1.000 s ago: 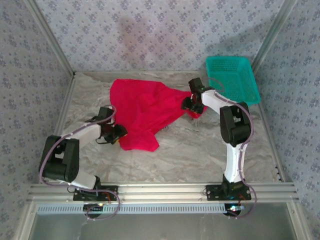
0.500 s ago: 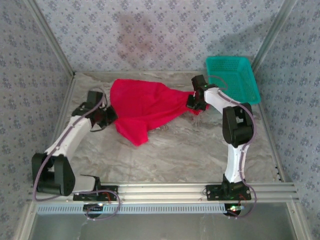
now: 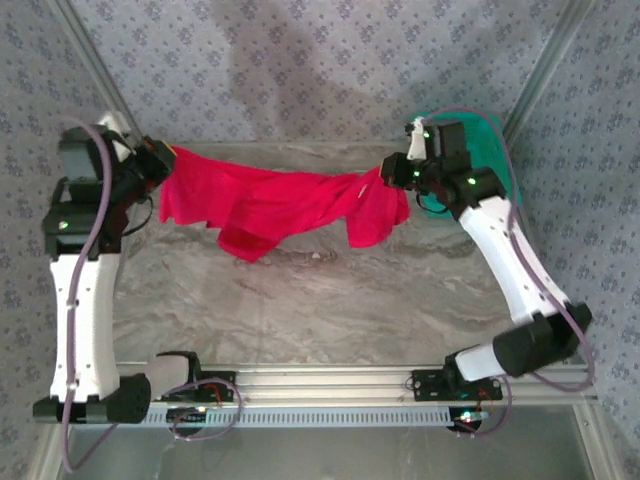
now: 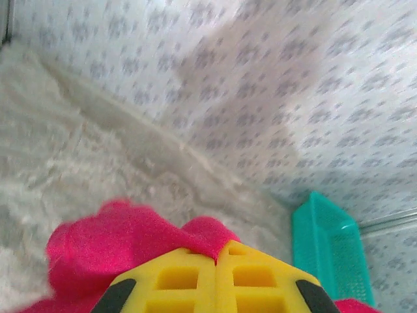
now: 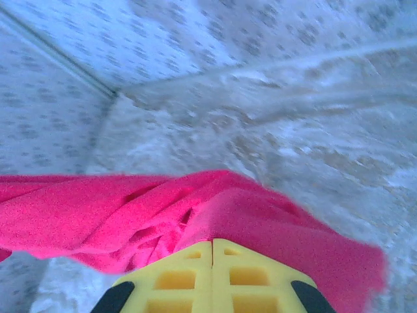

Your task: Fold the inside-out t-shirt

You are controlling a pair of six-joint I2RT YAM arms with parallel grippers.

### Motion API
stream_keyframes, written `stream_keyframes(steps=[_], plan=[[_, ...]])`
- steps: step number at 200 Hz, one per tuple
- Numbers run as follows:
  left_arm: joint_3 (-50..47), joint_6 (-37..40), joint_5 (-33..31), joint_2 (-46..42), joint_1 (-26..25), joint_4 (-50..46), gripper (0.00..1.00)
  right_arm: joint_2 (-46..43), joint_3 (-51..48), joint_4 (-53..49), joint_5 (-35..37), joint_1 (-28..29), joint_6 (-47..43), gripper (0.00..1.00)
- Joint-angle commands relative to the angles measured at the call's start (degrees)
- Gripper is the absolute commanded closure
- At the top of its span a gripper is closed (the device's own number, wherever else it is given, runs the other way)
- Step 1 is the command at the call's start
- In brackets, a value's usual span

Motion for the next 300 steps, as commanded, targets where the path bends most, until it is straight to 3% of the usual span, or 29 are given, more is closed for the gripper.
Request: stream_keyframes(steps=[1,28,53,97,119,172,208,245,273,292,300], plan=[[6.35,1.91,-2.08,0.57,0.48,-2.31,1.0,-4.84,-1.48,1.63,-3.36,-0.02,1.71,1.0],[11.53,2.84,-3.42,6.98,0.6,-1.77,1.0,-5.82,-1.68,1.03,-2.72,-0.87,0.56,1.0],[16.91,2.58,-3.92,18.52,1.13,-1.03,1.0,-4.48,-3.29,0.89,-3.06,-2.35,0.03,1.0],[50.35,1.5,-1.24,45.19,2.19,-14.4,1.0,-5.59,-4.42,0.11,-3.5,-6.92,-0.62,1.0],[63.41,-0.81,0.95,52.95,3.76,-17.7,1.0,-7.09,-3.94,-0.07,-4.96,-9.87,-0.78,1.0],[54.82,-3.1,1.78,51.84,7.53,-15.58,1.0,-11.56,-5.57,-1.25,-6.31,-10.74,-1.78,1.0],[51.36,-1.86,0.89,53.29,7.72,-15.73,1.0,-17.91,-14.95,0.06,-11.61,-9.47,-1.26,1.0],[51.2,-1.44,1.21,58.75,7.82,-16.82,1.0,-26.05,-26.95,3.0,-13.83,-2.88,-1.23,1.0],[51.27,-1.49,3.96,64.59,6.87,-16.97,1.0,-26.01,-36.66,10.12,-12.56,4.27,2.29,1.0],[51.27,-0.23,5.21,67.74,5.57,-18.3,1.0,-23.08,-42.51,16.16,-10.15,9.72,3.93,0.57],[51.32,0.7,4.85,68.32,4.9,-19.04,1.0,-21.44,-43.74,18.25,-8.8,11.13,3.87,0.44]])
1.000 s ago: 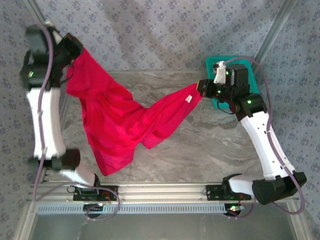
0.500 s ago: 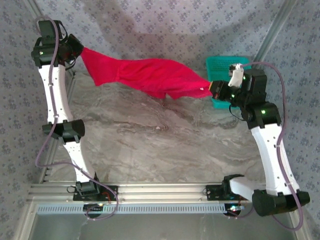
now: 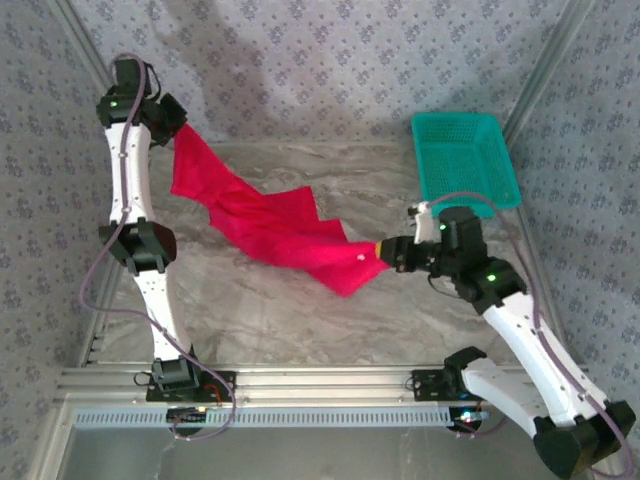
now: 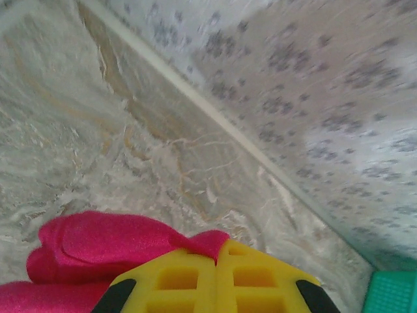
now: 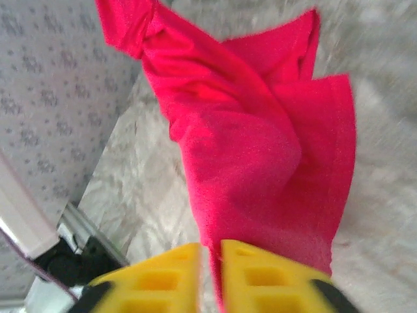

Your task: Fold the inside-out t-shirt

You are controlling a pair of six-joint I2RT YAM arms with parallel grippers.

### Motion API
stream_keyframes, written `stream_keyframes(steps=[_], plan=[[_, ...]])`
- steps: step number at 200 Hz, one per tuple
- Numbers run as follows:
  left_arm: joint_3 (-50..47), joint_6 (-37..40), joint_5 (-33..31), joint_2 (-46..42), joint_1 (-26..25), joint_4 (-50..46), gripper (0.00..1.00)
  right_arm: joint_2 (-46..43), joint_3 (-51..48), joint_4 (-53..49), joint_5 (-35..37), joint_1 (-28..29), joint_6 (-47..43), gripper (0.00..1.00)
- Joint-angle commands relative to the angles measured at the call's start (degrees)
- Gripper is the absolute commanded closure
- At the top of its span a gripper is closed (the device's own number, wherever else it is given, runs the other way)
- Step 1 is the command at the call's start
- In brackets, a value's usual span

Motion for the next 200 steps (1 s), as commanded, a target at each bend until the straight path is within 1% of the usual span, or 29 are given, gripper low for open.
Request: stream_keyframes(steps=[1,6,9,20,28,36,46,57,69,73,91,99,106,122,142,169,200], plan=[[-0.07,2.38,1.81,2.55,-1.98,-2.41,1.0,3.87,-4.73,9.14,2.53,4.5,1.83,0.43],[-0.09,3.0,1.36,2.61,-2.33,-2.88,0.99,5.01,-4.77,9.55,3.62,5.1,1.54,0.34],[-0.09,3.36,1.06,2.58,-2.57,-3.23,0.95,5.78,-4.52,9.52,4.06,5.37,1.03,0.3],[-0.18,4.88,-0.64,2.13,-3.38,-4.49,0.81,8.72,-3.18,9.45,5.65,5.76,-0.89,0.2],[-0.34,6.06,-2.31,1.36,-3.98,-5.54,0.7,11.16,-0.96,8.96,7.34,5.79,-2.59,0.17],[-1.2,7.28,-3.94,0.29,-4.48,-6.32,0.64,13.81,1.5,8.29,9.38,5.76,-4.16,0.17],[-4.0,8.61,-5.4,-1.85,-5.01,-6.53,0.61,18.29,4.81,7.66,13.91,5.59,-5.33,0.17],[-9.65,9.45,-6.17,-4.99,-5.36,-5.15,0.6,24.66,9.24,6.68,18.04,5.49,-6.37,0.24],[-19.12,9.77,-6.09,-9.68,-5.53,-1.23,0.57,32.86,14.88,5.66,20.8,5.43,-7.03,0.29],[-22.7,9.77,-5.98,-11.43,-5.53,0.47,0.55,35.64,16.76,5.64,20.98,5.51,-7.05,0.31],[-38.26,9.78,-6.43,-18.85,-5.39,8.01,0.41,47.6,26.57,4.87,21.24,5.92,-6.45,0.38],[-43.59,9.7,-6.85,-21.29,-5.09,10.29,0.37,52.54,31.31,3.94,21.34,6.07,-5.88,0.41],[-47.89,9.45,-6.81,-22.94,-4.43,11.75,0.35,56.48,35.11,2.88,21.34,6.31,-5.52,0.45],[-54.69,8.95,-5.43,-25.21,-2.52,14.1,0.35,64.11,43.69,0.59,22.43,6.73,-4.21,0.47],[-61.13,8.13,-2.83,-26.71,-0.24,17.16,0.34,70.9,50.81,-0.2,22.49,7.35,-2.02,0.51],[-65.83,6.77,-1.47,-26.94,1.76,20.25,0.32,77.46,56.4,-1.44,22.92,8.57,2.65,0.54],[-69.13,5.3,-0.44,-25.41,2.44,23.79,0.31,82.29,59.79,-0.52,23.41,9.91,4.86,0.55]])
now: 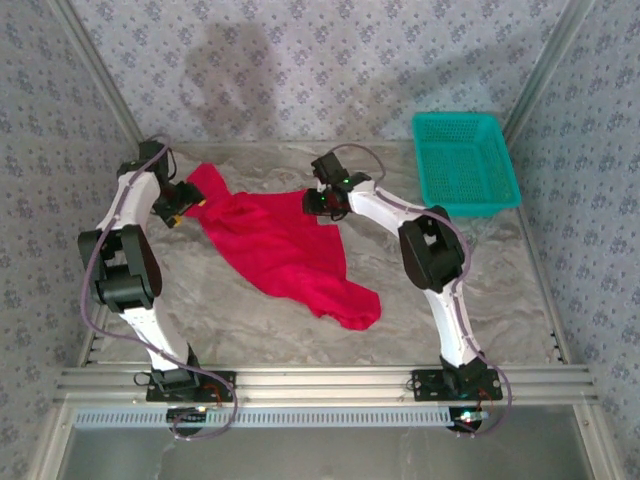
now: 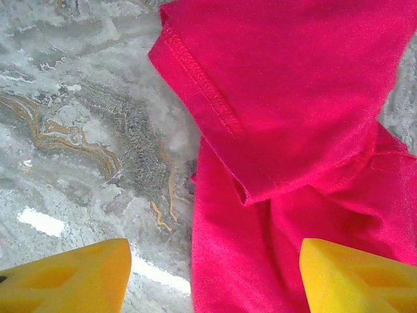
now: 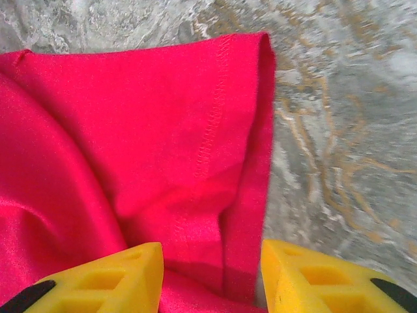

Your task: Fold the inside-out t-shirt

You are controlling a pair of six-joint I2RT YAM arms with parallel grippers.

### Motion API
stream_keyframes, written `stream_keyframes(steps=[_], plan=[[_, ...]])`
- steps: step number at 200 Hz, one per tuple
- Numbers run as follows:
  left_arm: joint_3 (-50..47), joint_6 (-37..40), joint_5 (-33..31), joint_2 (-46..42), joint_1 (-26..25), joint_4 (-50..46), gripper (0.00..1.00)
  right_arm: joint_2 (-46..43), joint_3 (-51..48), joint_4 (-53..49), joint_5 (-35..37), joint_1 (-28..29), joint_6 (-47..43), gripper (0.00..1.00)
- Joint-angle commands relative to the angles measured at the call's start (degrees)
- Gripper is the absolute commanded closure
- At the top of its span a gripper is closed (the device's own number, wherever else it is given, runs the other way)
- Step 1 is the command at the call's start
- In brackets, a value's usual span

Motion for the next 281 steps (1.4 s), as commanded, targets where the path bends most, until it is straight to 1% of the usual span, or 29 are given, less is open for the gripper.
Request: stream_keyframes(steps=[1,22,28,43,63,92,97,105,113,126,135,140,146,203,211,261,281], plan=[[-1.52,-1.68,2.2,0.07,0.13,5.04,0.31,3.47,3.63,-2.0,1.46,1.31,3.57,0.55],[-1.9,-1.89,2.59,2.14,0.16,6.08,0.3,6.61,6.81,-2.76,1.24,1.61,4.8,0.58],[-1.81,-1.9,2.61,2.78,0.1,6.24,0.3,7.39,7.46,-2.87,0.93,1.58,5.06,0.61],[-1.63,-2.15,2.77,4.22,0.13,6.89,0.3,8.73,8.58,-3.07,0.72,1.64,5.55,0.64],[-1.54,-2.82,4.27,5.85,0.08,7.99,0.3,9.07,8.96,-3.18,0.54,1.55,5.83,0.77],[-0.76,-3.79,6.01,8.08,0.07,10.27,0.3,8.35,9.82,-4.16,0.06,1.45,5.14,1.0],[-0.61,-3.87,6.36,8.5,0.08,10.42,0.31,8.2,10.05,-4.35,-0.22,1.44,4.97,1.0],[-0.22,-4.09,6.73,8.87,0.09,10.67,0.36,7.78,10.28,-4.65,-0.64,1.35,4.73,1.0],[0.01,-4.22,7.02,9.19,0.08,10.99,0.45,7.19,10.28,-4.72,-0.96,1.31,4.29,1.0],[0.41,-4.43,7.03,9.23,0.08,11.16,0.72,5.9,10.28,-5.04,-0.95,1.26,3.24,1.0],[0.87,-4.52,6.72,9.04,0.08,10.7,0.87,4.9,10.28,-5.48,-0.87,1.24,2.54,1.0],[1.13,-4.54,6.44,8.82,0.08,10.39,0.94,4.17,10.33,-5.8,-0.72,1.26,1.94,1.0],[1.21,-4.59,6.3,8.34,0.07,10.1,1.0,3.39,10.28,-6.15,-0.44,1.24,1.35,1.0],[0.96,-5.31,4.39,-0.55,0.35,8.64,1.0,-5.21,10.19,-8.06,3.33,1.09,-3.84,1.0],[1.43,-5.24,4.18,-2.05,0.35,6.5,1.0,-6.53,10.19,-9.09,3.92,1.08,-4.59,1.0],[7.22,-4.84,1.56,-13.15,0.75,1.0,1.0,-17.35,10.28,-10.13,8.13,0.66,-8.43,1.0],[11.82,-5.34,1.37,-17.73,1.71,-0.83,1.0,-22.09,10.67,-9.54,10.07,0.65,-10.25,1.0]])
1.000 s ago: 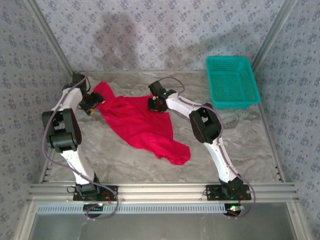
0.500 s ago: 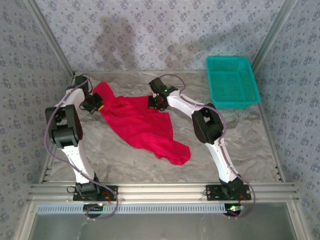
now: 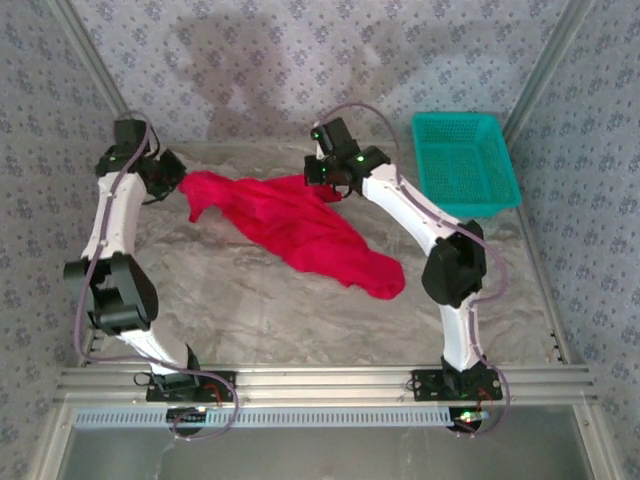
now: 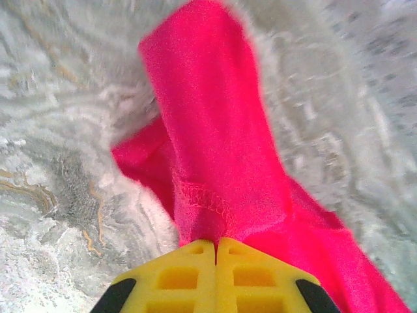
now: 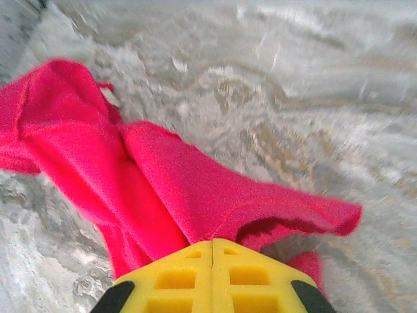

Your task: Fold the inside-out t-shirt

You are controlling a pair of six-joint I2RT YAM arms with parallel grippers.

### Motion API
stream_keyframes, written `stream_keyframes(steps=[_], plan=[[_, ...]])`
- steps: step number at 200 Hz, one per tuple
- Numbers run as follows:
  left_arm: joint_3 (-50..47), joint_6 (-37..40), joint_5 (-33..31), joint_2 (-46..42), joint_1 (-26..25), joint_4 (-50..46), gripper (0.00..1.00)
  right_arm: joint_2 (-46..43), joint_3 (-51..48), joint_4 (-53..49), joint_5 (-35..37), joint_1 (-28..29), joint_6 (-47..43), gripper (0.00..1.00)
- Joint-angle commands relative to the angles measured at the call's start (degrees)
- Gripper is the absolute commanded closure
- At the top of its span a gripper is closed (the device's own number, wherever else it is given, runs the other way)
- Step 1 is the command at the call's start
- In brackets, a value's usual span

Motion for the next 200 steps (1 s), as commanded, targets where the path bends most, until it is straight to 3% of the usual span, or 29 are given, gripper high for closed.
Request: stream_keyframes(steps=[1,43,78,135,160,200], plan=[[6.14,-0.48,-1.54,-6.58,1.33,-4.43,1.0,-7.51,2.17,-0.17,4.22,-0.46,-4.02,1.0],[23.27,-2.87,0.82,-12.97,6.05,-7.92,1.0,-16.87,5.27,0.78,7.76,0.4,-9.32,1.0],[34.46,-3.51,2.05,-15.36,7.27,-9.35,1.0,-22.75,7.08,3.57,10.22,5.3,-14.22,1.0],[39.42,-0.75,-2.0,-19.6,9.52,-11.12,1.0,-29.56,9.4,2.17,19.17,10.43,-17.62,1.0],[38.63,-0.42,-4.12,-20.76,9.63,-10.95,1.0,-32.01,8.79,1.27,24.91,8.64,-17.61,1.0],[37.42,-2.09,-1.61,-20.36,9.61,-8.85,1.0,-33.39,2.89,1.28,22.65,2.29,-15.01,1.0]])
